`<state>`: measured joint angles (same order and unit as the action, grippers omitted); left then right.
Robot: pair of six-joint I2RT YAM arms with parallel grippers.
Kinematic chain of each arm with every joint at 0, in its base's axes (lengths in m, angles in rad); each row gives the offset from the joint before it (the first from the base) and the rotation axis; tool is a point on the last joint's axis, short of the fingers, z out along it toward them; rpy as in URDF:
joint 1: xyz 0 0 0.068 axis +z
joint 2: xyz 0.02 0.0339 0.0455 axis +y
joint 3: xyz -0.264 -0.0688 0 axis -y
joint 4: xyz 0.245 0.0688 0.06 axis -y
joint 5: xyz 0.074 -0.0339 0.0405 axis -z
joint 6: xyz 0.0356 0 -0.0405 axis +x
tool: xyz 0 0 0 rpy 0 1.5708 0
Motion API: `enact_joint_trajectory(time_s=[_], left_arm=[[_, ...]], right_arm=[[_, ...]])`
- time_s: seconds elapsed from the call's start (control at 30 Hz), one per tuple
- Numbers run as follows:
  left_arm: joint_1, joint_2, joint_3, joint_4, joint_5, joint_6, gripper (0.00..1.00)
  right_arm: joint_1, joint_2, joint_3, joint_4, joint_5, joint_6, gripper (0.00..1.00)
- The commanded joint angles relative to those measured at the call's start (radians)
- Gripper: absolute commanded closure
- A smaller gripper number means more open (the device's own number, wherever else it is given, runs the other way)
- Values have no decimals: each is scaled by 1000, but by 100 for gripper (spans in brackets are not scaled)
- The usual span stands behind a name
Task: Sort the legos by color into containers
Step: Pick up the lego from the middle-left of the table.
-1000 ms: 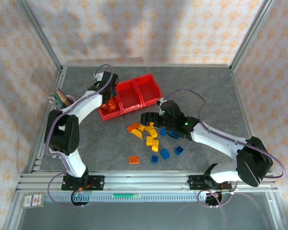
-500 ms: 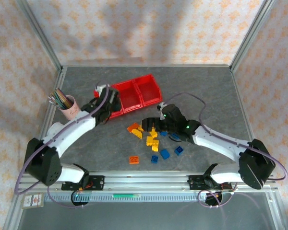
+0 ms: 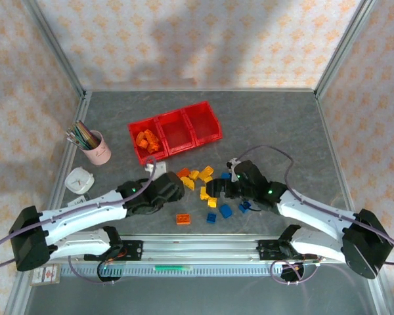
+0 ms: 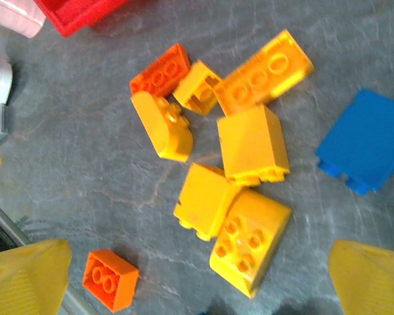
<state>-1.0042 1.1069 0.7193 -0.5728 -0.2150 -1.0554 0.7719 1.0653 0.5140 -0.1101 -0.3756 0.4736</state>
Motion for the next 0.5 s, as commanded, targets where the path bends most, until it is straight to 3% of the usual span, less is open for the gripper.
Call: enact_joint_trajectory(time_s=[0.0, 0.2, 0.47], left_arm=[[-94, 65, -9, -44, -16, -164, 28], [-224, 231, 45, -125, -40, -297, 24], [-257, 349, 64, -20, 13, -273, 22]], right_arm=[[5, -46, -44, 38, -20, 27, 0], [4, -101, -85, 11, 21, 41, 0], [2, -113, -93, 11, 31, 41, 0]])
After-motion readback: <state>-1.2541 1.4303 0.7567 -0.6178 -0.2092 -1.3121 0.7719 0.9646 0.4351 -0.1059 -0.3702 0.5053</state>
